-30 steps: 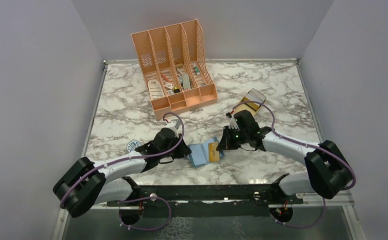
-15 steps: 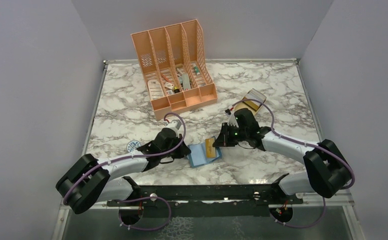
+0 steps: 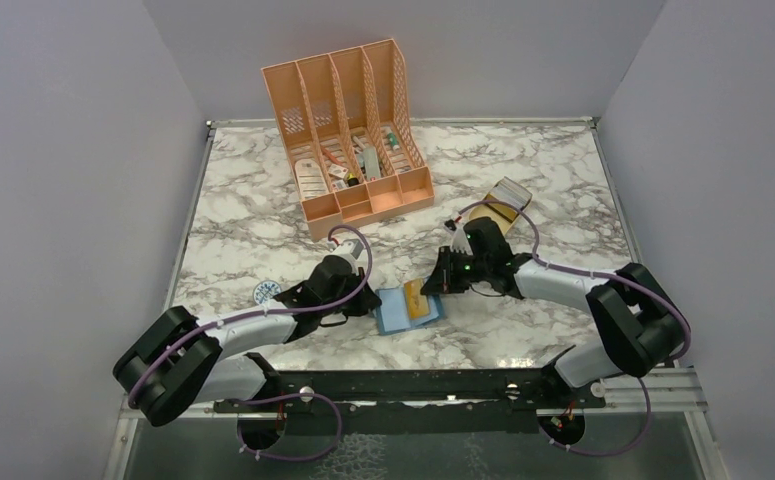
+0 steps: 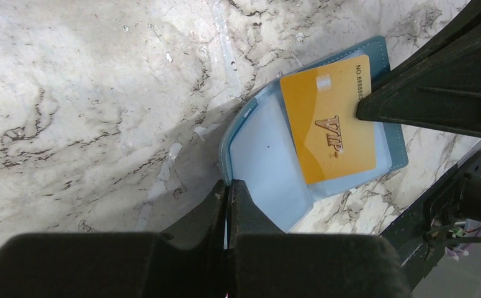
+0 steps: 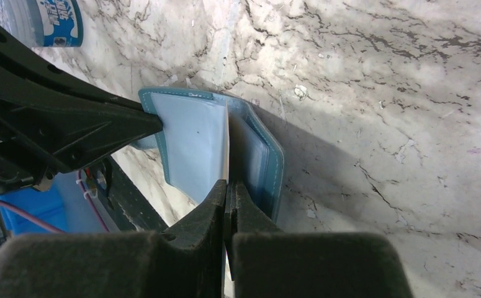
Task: Put the credit cards into the card holder
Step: Insert the credit card into the card holder.
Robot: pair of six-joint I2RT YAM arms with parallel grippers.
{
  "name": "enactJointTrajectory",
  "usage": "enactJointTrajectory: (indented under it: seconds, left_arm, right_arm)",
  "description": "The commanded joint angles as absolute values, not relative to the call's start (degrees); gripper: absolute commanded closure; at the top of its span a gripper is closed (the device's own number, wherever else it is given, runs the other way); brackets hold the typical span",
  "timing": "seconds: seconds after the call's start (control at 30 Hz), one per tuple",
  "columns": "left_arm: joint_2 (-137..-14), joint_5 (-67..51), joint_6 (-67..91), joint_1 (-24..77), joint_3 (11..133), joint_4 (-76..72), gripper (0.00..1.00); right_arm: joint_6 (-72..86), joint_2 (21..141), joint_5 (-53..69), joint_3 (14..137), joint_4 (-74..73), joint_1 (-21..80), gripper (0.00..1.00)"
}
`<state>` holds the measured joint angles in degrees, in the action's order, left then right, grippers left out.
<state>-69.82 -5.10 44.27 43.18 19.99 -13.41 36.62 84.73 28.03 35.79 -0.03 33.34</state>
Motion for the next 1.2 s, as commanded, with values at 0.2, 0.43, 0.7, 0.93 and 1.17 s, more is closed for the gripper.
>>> enactJointTrajectory:
  seconds: [0.2,0.43,0.7,0.93,1.17]
  left_arm:
    - [-71.5,-5.3,43.9,42.9,19.0,-15.4,1.00]
    - [-71.7,-5.6,44.4,42.9,18.7,-15.9,1.00]
    - [-71.9,-5.9,44.2,42.9,18.7,-16.1,1.00]
    - [-72.0,-6.1,44.2,42.9,18.8,-16.0,1.00]
    - [-71.8,-6.9,45.8,42.9,18.4,-16.2,1.00]
  right_arm:
    - [39.3,84.1,33.4,33.4,5.0,33.4,0.99]
    - [40.1,85.5,34.3,33.0,6.2,33.4,0.99]
    - [39.6,86.8,36.1,32.7,6.8,33.4,0.99]
    - [39.2,88.0,34.6,33.5,4.6,33.4,0.99]
    - [40.4,88.8,33.6,32.0,8.8,33.4,0.99]
